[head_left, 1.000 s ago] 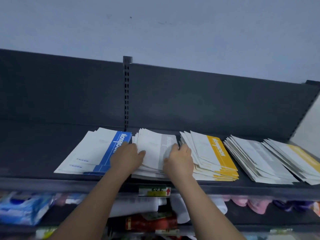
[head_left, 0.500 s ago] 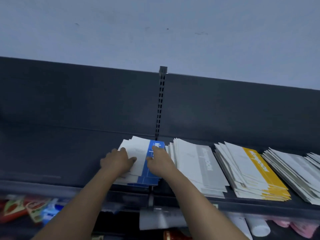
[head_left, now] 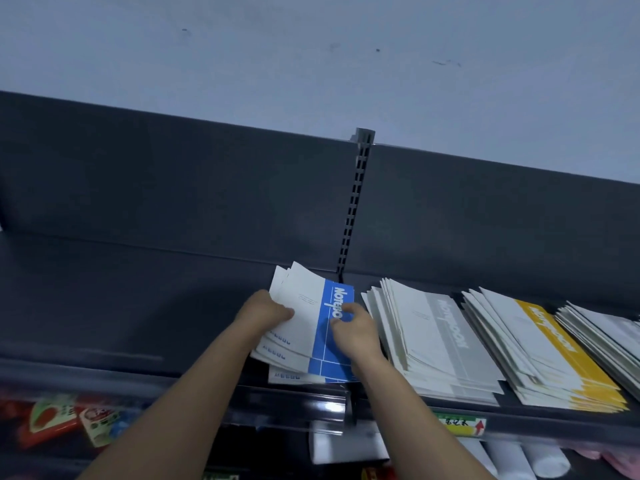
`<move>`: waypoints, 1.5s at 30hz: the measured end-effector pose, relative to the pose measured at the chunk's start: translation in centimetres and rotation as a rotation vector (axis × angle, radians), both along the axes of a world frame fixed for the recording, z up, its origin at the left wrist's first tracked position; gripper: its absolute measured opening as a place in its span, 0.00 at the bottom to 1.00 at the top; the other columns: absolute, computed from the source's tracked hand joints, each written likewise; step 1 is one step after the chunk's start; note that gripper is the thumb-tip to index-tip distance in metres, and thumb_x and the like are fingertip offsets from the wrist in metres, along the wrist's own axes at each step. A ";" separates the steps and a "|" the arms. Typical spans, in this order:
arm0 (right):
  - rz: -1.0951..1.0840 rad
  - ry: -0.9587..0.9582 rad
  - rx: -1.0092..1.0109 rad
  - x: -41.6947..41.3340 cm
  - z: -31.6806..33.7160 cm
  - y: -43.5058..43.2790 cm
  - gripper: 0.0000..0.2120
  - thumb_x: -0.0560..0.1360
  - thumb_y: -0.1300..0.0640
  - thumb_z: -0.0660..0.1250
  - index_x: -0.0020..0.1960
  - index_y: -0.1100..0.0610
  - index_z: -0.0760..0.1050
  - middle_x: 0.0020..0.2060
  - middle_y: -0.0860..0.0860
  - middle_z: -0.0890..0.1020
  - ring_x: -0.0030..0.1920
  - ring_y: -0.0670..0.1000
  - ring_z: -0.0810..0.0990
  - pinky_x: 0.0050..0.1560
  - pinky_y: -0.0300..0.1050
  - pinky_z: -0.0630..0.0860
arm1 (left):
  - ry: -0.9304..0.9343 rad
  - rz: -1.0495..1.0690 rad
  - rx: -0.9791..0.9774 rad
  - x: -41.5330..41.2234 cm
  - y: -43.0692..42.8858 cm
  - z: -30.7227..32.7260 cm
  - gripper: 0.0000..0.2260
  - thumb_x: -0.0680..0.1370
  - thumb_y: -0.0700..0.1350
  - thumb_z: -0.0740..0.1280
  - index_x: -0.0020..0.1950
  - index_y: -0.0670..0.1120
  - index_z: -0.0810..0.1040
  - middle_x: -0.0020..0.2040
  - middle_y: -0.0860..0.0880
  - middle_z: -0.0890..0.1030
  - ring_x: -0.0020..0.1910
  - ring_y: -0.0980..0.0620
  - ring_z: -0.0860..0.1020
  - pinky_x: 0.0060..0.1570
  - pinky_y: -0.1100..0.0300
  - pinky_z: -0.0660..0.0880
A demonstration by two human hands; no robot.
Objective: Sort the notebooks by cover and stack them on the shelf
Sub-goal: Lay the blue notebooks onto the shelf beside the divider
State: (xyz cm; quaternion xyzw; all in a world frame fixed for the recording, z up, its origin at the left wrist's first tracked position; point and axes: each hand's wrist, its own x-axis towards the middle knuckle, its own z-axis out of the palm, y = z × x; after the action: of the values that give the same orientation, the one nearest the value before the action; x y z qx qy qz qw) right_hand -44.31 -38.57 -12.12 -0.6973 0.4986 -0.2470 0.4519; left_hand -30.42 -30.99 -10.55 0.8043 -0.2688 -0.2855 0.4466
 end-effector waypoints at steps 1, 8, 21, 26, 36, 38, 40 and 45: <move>-0.006 -0.023 0.006 -0.1 0.2 -0.1 0.20 0.76 0.59 0.62 0.67 0.55 0.69 0.55 0.51 0.77 0.51 0.53 0.75 0.55 0.47 0.74 | 0.035 -0.001 -0.029 0.0 -0.1 -0.1 0.10 0.76 0.41 0.69 0.55 0.40 0.79 0.53 0.43 0.82 0.51 0.44 0.81 0.55 0.49 0.78; -0.026 -0.328 0.128 -0.1 1.2 -0.7 0.17 0.73 0.52 0.71 0.56 0.53 0.67 0.52 0.48 0.79 0.50 0.51 0.79 0.54 0.52 0.78 | 0.021 0.001 -0.412 -0.6 0.9 2.1 0.10 0.78 0.37 0.66 0.56 0.48 0.72 0.53 0.48 0.80 0.47 0.52 0.79 0.42 0.57 0.75; 0.182 -0.594 -0.009 0.7 2.1 0.4 0.20 0.73 0.70 0.66 0.51 0.45 0.72 0.51 0.48 0.83 0.48 0.48 0.83 0.51 0.45 0.79 | 0.034 -0.104 -0.721 0.6 2.7 1.5 0.27 0.75 0.31 0.67 0.67 0.54 0.68 0.59 0.54 0.80 0.58 0.53 0.79 0.56 0.51 0.77; 0.176 -0.683 -0.008 0.9 2.2 0.5 0.20 0.70 0.70 0.70 0.54 0.50 0.73 0.47 0.48 0.84 0.45 0.48 0.83 0.48 0.44 0.80 | 0.105 -0.099 -0.784 0.6 2.1 1.6 0.23 0.73 0.33 0.71 0.64 0.50 0.72 0.54 0.52 0.83 0.52 0.52 0.82 0.47 0.55 0.79; 0.088 -0.736 -0.074 1.3 1.8 1.0 0.12 0.73 0.59 0.71 0.53 0.52 0.72 0.49 0.49 0.82 0.48 0.49 0.80 0.49 0.42 0.75 | 0.140 -0.127 -0.716 0.0 1.3 0.9 0.21 0.68 0.35 0.76 0.60 0.44 0.77 0.52 0.48 0.85 0.52 0.49 0.83 0.52 0.55 0.79; 0.093 -0.716 -0.084 1.3 1.5 1.1 0.11 0.73 0.60 0.70 0.51 0.50 0.71 0.47 0.48 0.82 0.47 0.48 0.80 0.47 0.41 0.74 | 0.131 -0.125 -0.715 -0.1 1.2 0.8 0.21 0.68 0.35 0.76 0.59 0.44 0.78 0.52 0.49 0.85 0.52 0.50 0.83 0.51 0.57 0.79; 0.088 -0.717 -0.086 1.2 1.5 1.1 0.10 0.75 0.62 0.68 0.50 0.50 0.70 0.46 0.47 0.81 0.45 0.45 0.79 0.44 0.39 0.73 | 0.130 -0.115 -0.719 -0.1 1.0 0.7 0.21 0.68 0.35 0.76 0.58 0.44 0.78 0.51 0.50 0.85 0.50 0.53 0.83 0.47 0.61 0.79; 0.118 -0.598 -0.116 0.9 0.5 1.0 0.08 0.77 0.59 0.65 0.49 0.48 0.69 0.47 0.43 0.80 0.48 0.45 0.79 0.47 0.39 0.74 | 0.117 -0.111 -0.643 0.3 0.9 -0.3 0.21 0.66 0.35 0.77 0.57 0.45 0.79 0.50 0.51 0.85 0.51 0.52 0.83 0.49 0.60 0.78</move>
State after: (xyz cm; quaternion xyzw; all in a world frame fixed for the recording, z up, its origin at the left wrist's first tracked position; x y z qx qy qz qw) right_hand -43.41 -37.56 -11.63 -0.6461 0.2871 -0.4428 0.5515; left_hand -30.14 -30.08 -10.87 0.5886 -0.3623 -0.2556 0.6761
